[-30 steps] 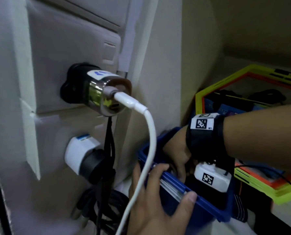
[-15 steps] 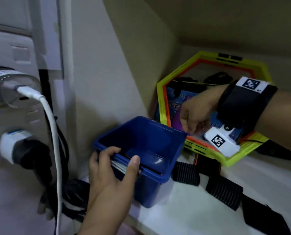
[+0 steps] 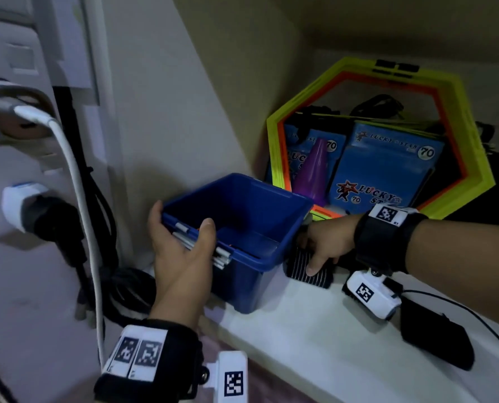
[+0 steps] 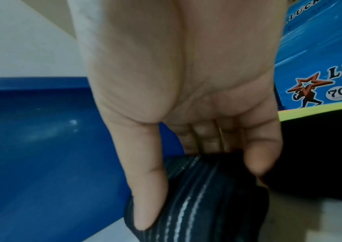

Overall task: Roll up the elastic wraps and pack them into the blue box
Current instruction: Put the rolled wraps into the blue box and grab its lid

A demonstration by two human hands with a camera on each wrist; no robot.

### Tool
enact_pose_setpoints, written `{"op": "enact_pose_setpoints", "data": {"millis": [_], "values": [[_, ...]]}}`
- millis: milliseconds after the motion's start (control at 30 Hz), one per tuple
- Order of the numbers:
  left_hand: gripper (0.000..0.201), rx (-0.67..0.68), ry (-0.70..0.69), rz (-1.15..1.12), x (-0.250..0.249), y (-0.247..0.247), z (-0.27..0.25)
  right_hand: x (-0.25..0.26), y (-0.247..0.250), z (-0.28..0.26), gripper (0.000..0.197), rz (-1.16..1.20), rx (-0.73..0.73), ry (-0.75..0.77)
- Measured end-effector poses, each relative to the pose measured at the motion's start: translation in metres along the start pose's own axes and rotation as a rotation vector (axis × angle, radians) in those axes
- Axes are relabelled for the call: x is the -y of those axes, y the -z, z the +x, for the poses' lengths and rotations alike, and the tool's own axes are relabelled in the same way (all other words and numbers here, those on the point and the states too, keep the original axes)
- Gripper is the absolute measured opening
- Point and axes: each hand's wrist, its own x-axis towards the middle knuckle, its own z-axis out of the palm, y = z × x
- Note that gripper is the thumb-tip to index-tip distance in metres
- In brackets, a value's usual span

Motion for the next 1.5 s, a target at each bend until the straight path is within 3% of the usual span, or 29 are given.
{"op": "enact_pose_setpoints", "data": {"millis": [100, 267, 400, 500, 600, 767, 900, 1033, 1167, 1267, 1367, 1500], "values": [[0.078, 0.003, 0.007, -0.003, 0.000, 0.001, 0.000, 0.002, -0.006, -0.001, 0.052, 0.094, 0.020, 0.014], [0.075, -0.017, 0.009, 0.007, -0.001, 0.001, -0.001, 0.008, -0.014, -0.011, 0.039, 0.226, 0.083, -0.034], [0.076, -0.007, 0.019, -0.018, -0.001, 0.002, -0.001, 0.010, -0.004, -0.024, 0.037, 0.148, 0.115, -0.022], [0.077, -0.009, 0.015, -0.029, 0.001, 0.003, -0.001, 0.007, 0.025, -0.049, 0.051, 0.163, 0.173, -0.066], [0.076, -0.010, 0.006, -0.034, 0.001, 0.002, -0.001, 0.011, 0.064, -0.081, 0.066, 0.204, 0.161, 0.015], [0.077, -0.003, -0.002, -0.006, 0.001, 0.001, 0.001, 0.055, 0.114, -0.091, 0.067, 0.313, 0.022, 0.234], [0.077, 0.008, 0.001, -0.008, 0.002, 0.002, 0.000, 0.105, 0.133, -0.054, 0.062, 0.192, 0.129, 0.213], [0.077, 0.024, -0.012, -0.014, 0.002, 0.003, 0.000, 0.140, 0.128, -0.003, 0.029, 0.002, 0.090, 0.137], [0.080, 0.037, -0.002, -0.038, 0.005, 0.004, 0.002, 0.156, 0.112, 0.042, 0.034, -0.115, 0.190, 0.051], [0.084, 0.044, 0.003, -0.007, 0.008, 0.007, 0.005, 0.171, 0.096, 0.074, 0.037, -0.369, 0.302, 0.008], [0.085, 0.057, 0.010, 0.029, 0.006, 0.009, 0.005, 0.186, 0.084, 0.093, 0.042, -0.674, 0.233, 0.024], [0.083, 0.079, 0.016, 0.059, 0.001, 0.008, 0.004, 0.190, 0.082, 0.110, 0.043, -0.759, 0.252, -0.033]]}}
